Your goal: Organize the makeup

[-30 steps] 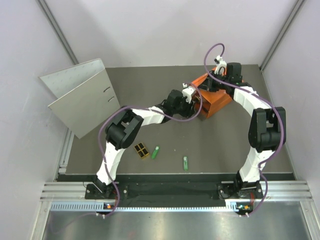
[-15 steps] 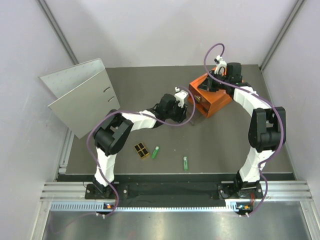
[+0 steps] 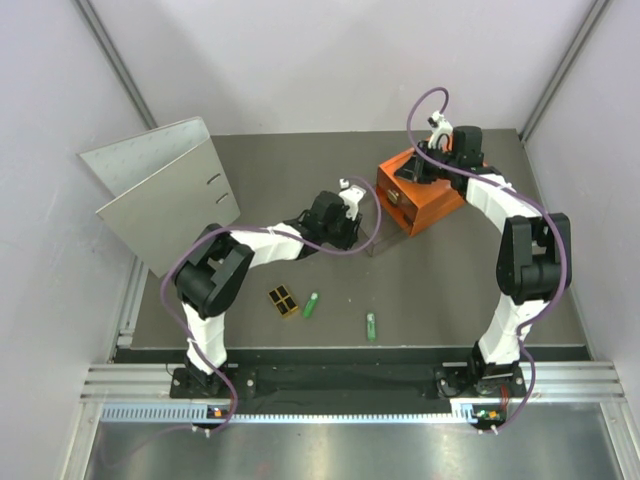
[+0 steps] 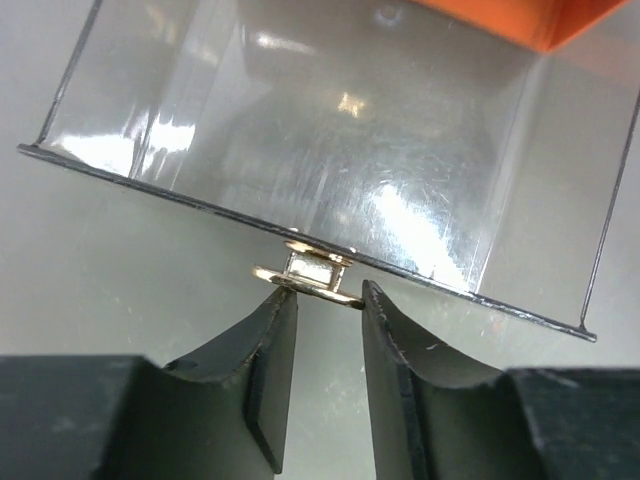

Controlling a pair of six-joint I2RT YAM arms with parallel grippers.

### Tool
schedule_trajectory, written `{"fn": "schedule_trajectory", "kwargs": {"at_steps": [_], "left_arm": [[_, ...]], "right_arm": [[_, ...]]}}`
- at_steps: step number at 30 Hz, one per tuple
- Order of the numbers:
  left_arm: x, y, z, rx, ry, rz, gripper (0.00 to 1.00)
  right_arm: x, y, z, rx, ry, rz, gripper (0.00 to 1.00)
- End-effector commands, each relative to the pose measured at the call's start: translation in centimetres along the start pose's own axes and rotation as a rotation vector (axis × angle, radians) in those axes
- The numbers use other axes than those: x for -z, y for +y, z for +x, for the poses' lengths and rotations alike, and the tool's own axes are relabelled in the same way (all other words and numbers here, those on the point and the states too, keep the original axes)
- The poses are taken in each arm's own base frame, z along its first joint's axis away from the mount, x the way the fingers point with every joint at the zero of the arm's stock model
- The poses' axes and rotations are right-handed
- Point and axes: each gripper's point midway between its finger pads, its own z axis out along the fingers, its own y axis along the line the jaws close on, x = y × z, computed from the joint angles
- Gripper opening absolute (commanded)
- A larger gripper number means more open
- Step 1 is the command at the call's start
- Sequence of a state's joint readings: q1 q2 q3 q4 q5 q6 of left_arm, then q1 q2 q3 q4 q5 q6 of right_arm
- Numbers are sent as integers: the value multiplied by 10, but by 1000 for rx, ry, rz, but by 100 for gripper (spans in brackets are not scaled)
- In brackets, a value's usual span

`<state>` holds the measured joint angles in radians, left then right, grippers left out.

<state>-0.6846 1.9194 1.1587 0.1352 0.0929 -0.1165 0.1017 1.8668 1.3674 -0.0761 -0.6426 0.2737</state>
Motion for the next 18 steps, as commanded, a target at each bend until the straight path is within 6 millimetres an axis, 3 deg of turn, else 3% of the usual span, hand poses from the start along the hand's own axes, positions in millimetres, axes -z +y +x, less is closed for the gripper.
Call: {"fn": "schedule_trajectory", "kwargs": {"at_steps": [1,2,3,4,7,12,16,18], "left_arm": [[21,15,-17,-3,-35,-48,5],[22,15,-16,-4,-29,-49,10],[22,16,-15,-10,-25,-54,28],[24,16,-12,-14,-14,-54,38],[28,18,-18,-37,-20,-67,62],[43,21,-42,-88,-74,-95,74],[63,18,-62,-101,-111,-97,77],[73,22,-61,-99,-93,-128,77]], "right_arm": [[13,-71,160,-244,438,276,10],[13,-71,160,-244,439,276,10],[13,-70,159,-242,438,275,10],[13,-71,160,-244,438,278,10],[13,-70,161,-248,437,276,10],[13,-70,161,-248,436,276,10],[13,-70,162,-248,437,276,9],[13,-70,162,-246,436,274,10]]}}
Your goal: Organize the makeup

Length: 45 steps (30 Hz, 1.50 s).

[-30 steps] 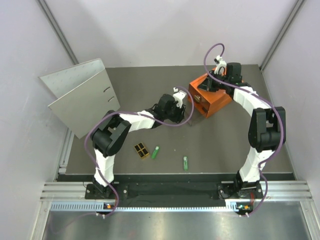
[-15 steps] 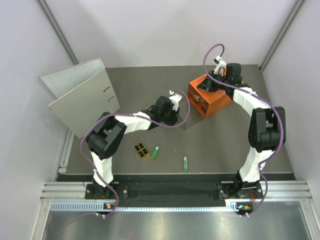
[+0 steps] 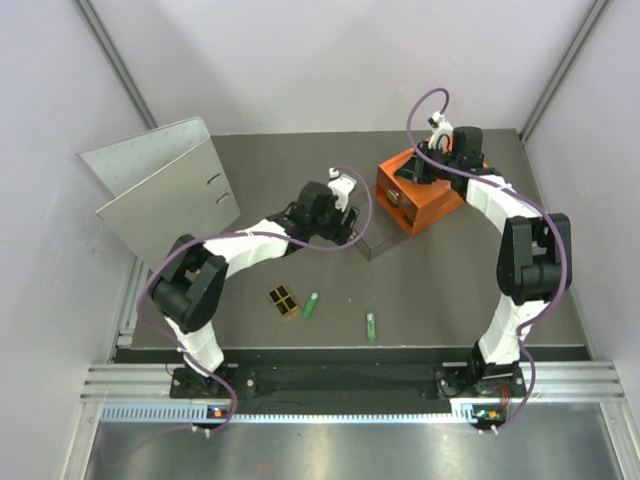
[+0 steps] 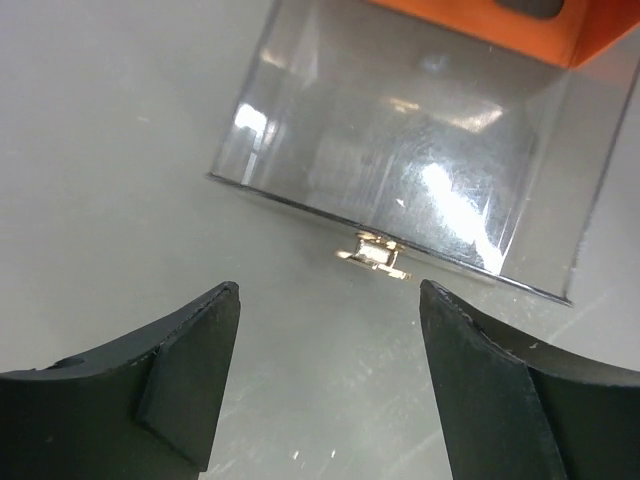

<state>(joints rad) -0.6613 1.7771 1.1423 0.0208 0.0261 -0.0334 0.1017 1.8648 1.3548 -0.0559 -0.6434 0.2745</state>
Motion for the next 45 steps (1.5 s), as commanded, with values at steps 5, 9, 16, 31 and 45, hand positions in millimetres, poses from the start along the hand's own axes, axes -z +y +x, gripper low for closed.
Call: {"fn": "schedule_trajectory", "kwargs": {"at_steps": [5,9,16,31,45], "left_arm": [[60,9,-36,-14,-57,-65,78],[77,5,-12,1,8,-49,76],[110,-15,42,-13,196,49,74],[114,-49,112,68,441,197,65],[101,-57,154,35,585,165,62]], "right_arm": [[15,-69,161,-247,445,276,9],[14,-68,161,-243,448,272,10],[15,-68,160,-241,449,270,10],[11,-68,156,-239,447,257,10],[9,-68,156,-244,445,250,10]]}}
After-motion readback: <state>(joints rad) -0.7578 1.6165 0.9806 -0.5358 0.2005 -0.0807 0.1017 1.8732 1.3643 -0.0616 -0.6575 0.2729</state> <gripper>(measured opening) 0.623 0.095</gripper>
